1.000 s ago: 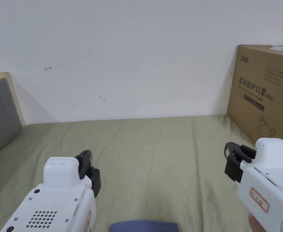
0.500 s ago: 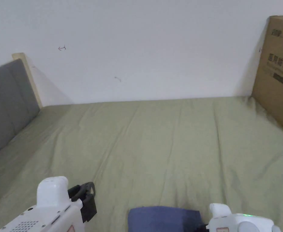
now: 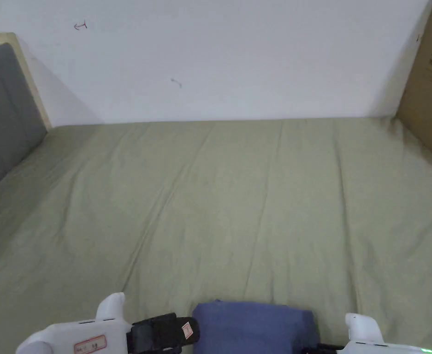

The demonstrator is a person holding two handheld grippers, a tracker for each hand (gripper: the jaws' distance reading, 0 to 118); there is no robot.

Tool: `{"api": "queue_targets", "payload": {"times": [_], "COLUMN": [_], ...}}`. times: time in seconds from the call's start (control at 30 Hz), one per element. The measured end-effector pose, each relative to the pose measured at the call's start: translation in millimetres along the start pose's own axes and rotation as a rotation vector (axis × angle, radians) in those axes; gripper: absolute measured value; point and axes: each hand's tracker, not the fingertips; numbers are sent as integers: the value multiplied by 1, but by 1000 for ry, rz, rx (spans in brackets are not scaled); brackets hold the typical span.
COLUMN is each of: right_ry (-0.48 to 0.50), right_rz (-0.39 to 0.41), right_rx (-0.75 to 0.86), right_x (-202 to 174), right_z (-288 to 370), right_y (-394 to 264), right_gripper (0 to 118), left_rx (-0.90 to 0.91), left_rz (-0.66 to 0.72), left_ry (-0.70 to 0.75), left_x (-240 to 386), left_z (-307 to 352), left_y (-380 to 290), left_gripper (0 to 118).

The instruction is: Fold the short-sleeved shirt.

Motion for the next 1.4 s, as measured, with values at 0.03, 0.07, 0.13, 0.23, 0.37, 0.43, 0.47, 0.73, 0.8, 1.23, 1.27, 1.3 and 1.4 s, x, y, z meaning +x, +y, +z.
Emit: {"api": "queue_targets", "payload": {"times": [0.03, 0.07, 0.13, 0.23, 0.37, 0.43, 0.47, 0.73, 0.8, 1.23, 1.27, 1.3, 1.4], "right_ry": [10, 20, 37, 54, 63, 67, 72, 126, 82, 5, 6, 7, -18], "right_rz": [-18, -34, -55, -82, -101, -112, -119, -239, -182, 85, 87, 90, 116], "right_rx": [5, 9, 13, 14, 14, 16, 19, 20, 11, 7, 9, 10, 13], "right_x": [2, 4, 8, 10, 12, 14, 15, 23, 12, -69, -72, -74, -81], "right_z": [0, 0, 0, 1, 1, 0, 0, 1, 7, 52, 52, 52, 52], "right_y": [-1, -2, -3, -3, -4, -4, -5, -8, -4, -6, -5, -4, 1], "right_gripper": [0, 0, 0, 0, 0, 0, 0, 0, 0, 0, 0, 0, 0], "left_rx": [-22, -35, -72, -122, -152, -173, -175, -134, -135, -88, -88, -88, -137], "left_rz": [28, 73, 180, 237, 234, 271, 277, 189, 181, -131, -131, -158, -260], "left_ry": [-21, -52, -170, -359, -384, -409, -405, -210, -201, 302, 352, 425, 648], "left_x": [-8, -16, -31, -33, -33, -38, -40, -35, -32, -61, -65, -71, -77], "left_z": [-11, -22, -47, -77, -102, -106, -105, -95, -88, 132, 146, 159, 182], "left_y": [-1, -2, -8, -18, -12, -7, -5, -14, -11, 108, 116, 126, 143], "left_gripper": [118, 118, 118, 118, 118, 115, 102, 27, 27, 28, 28, 28, 32]}}
